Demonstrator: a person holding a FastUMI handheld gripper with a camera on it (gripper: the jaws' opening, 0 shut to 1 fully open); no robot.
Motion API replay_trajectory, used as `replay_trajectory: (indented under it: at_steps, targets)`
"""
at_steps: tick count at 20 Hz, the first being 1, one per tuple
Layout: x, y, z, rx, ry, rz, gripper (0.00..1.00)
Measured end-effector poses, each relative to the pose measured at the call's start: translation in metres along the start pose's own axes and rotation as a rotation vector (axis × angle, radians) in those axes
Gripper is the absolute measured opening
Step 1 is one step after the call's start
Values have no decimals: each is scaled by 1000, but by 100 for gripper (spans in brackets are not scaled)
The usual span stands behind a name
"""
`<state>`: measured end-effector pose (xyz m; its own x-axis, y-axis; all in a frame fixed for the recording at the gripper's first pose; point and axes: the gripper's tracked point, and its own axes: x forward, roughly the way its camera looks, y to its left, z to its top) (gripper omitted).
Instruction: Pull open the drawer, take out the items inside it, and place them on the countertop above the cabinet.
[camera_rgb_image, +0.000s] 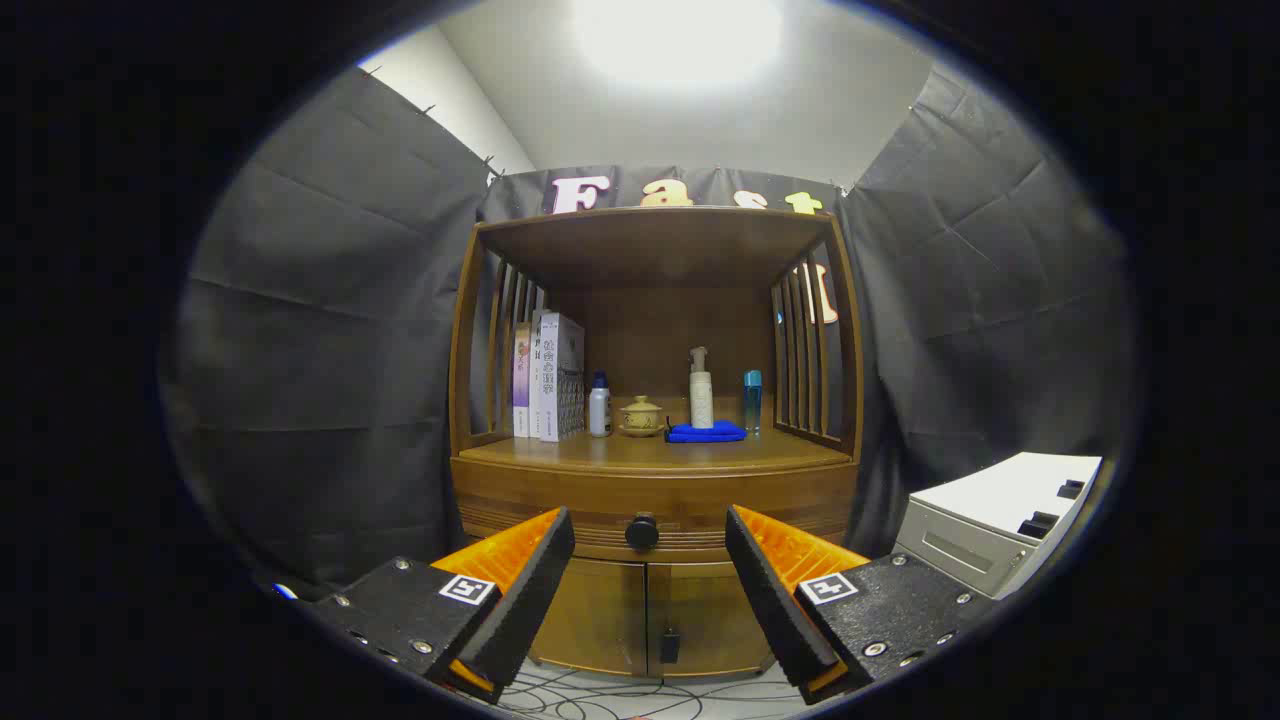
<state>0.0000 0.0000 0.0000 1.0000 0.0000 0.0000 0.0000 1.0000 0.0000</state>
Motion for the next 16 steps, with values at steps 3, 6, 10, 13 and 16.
replay_trajectory:
  at_steps: [3, 6, 10, 13, 16]
  targets:
    - [-2, 0, -5, 3, 6, -1, 95]
    - [-4, -1, -6, -2, 7, -3, 95]
    - [-2, -1, -7, -6, 13, -4, 95]
    - [-2, -2, -8, -8, 16, -13, 95]
    - [-2, -3, -8, -11, 21, -18, 95]
